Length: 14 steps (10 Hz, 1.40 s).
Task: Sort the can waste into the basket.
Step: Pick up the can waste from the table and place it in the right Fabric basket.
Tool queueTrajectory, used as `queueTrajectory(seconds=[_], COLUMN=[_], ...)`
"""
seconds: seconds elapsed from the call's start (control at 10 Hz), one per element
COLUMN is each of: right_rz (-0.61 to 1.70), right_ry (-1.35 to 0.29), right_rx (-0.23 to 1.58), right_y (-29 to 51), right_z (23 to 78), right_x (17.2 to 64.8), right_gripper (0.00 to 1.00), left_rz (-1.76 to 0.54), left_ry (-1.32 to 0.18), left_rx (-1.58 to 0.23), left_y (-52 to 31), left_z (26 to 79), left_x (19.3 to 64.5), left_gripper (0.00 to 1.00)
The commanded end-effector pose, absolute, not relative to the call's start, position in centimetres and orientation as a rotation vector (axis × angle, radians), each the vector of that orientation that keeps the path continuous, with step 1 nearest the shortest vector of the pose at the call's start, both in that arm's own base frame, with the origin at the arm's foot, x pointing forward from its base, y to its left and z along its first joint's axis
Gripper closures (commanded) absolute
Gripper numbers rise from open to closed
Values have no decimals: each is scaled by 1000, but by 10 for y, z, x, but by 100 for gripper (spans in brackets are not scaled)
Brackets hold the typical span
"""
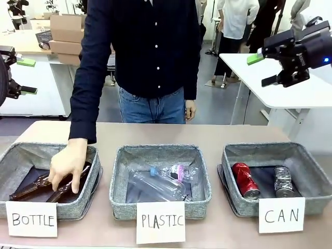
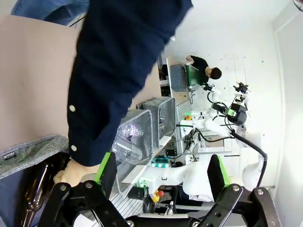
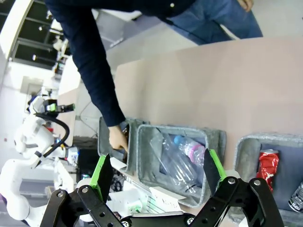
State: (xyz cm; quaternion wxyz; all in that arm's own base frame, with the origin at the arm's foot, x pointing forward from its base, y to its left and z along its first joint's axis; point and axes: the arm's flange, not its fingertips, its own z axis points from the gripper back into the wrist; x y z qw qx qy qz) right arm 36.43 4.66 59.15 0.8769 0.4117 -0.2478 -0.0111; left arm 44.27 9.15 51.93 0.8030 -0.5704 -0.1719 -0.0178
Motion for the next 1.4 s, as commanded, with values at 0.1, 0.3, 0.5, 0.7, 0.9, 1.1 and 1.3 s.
queueTrajectory(seconds=[0.1,0.3,0.5,0.7,0.9,1.1,1.3], right_rz=[-26,-26,-26,-26,-26,-26,-26], right_ry=[-546,-546,-546,-546,-546,-546,-546], right_rx=[866,866,866,866,866,866,866], right_y=[48,48,48,48,48,48,48], right_z=[589,589,589,589,589,589,589], right_x=[365,365,365,365,365,365,365], right_gripper=[0,0,0,0,0,0,0], left_rz=[-43,-43,-43,-43,-43,-43,-43], left_ry=[-349,-349,-349,-349,-349,-349,-349], left_rx=[-1221,-1221,-1221,-1221,-1221,-1221,-1221], left_y=[92,92,92,92,92,92,92], left_z=[523,523,523,523,523,523,523], left_x=[442,442,442,442,442,442,442], left_gripper=[0,0,0,0,0,0,0])
